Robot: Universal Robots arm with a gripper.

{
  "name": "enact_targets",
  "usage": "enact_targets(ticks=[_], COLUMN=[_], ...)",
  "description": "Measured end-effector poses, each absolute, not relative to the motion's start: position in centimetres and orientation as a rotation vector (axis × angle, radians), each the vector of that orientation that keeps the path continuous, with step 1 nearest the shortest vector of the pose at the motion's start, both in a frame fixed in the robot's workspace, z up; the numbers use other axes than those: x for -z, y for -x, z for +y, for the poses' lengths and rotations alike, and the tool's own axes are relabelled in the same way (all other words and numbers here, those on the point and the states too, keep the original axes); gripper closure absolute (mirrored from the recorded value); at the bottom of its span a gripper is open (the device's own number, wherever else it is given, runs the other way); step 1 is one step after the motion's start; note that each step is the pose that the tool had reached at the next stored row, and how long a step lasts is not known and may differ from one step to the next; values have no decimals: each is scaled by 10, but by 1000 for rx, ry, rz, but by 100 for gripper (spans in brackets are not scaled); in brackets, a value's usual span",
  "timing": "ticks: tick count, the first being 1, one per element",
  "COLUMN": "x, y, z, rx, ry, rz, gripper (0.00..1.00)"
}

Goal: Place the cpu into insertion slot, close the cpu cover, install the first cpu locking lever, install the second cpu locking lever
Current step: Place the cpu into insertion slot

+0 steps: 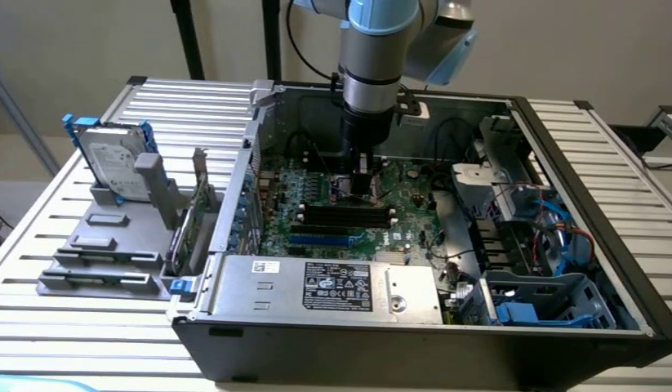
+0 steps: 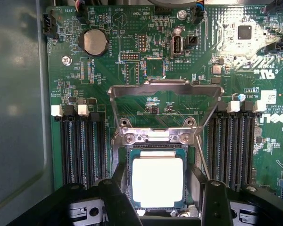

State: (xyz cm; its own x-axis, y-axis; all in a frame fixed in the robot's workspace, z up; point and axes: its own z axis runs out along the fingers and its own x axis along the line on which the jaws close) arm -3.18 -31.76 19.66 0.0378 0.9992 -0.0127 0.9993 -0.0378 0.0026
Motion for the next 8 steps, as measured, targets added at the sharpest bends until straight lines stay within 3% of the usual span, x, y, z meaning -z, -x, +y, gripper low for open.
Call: enact_targets(ticks=[8], x=[-199], y=[32], z=[-318], rx=[10], ry=[-2256], rz=[2172], gripper=[38])
